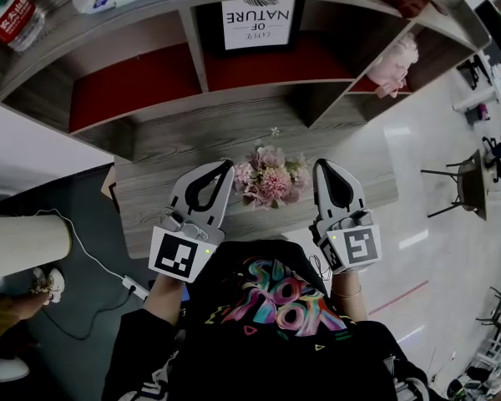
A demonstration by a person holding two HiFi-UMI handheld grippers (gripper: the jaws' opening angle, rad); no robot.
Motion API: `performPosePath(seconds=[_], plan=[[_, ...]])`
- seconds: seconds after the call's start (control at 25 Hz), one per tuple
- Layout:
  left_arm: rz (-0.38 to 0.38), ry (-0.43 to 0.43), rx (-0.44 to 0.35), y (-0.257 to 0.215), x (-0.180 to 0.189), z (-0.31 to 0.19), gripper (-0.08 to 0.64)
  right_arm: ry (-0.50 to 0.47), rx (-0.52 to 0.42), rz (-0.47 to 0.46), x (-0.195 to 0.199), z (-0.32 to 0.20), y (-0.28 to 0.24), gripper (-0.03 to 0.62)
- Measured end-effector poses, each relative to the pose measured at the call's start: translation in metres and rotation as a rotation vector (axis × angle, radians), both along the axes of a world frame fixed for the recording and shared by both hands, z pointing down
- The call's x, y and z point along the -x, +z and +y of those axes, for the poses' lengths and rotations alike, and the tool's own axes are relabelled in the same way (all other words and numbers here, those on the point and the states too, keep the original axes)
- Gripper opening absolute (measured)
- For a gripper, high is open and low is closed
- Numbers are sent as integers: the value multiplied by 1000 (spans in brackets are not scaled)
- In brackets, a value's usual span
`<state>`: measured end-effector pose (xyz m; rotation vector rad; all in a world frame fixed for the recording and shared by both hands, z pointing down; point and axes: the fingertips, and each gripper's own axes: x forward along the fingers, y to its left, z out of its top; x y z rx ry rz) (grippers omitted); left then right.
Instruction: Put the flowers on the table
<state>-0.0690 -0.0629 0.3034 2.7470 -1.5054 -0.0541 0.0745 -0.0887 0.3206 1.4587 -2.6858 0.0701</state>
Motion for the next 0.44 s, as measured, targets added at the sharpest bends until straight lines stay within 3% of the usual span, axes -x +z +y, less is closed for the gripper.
performPosePath(seconds=[0.24,0.44], plan=[[-1,5,-4,0,2,1,25,-4,2,6,2,3,2,15],[-5,15,-11,1,2,2,25,-29,40,72,-6,8,23,15]])
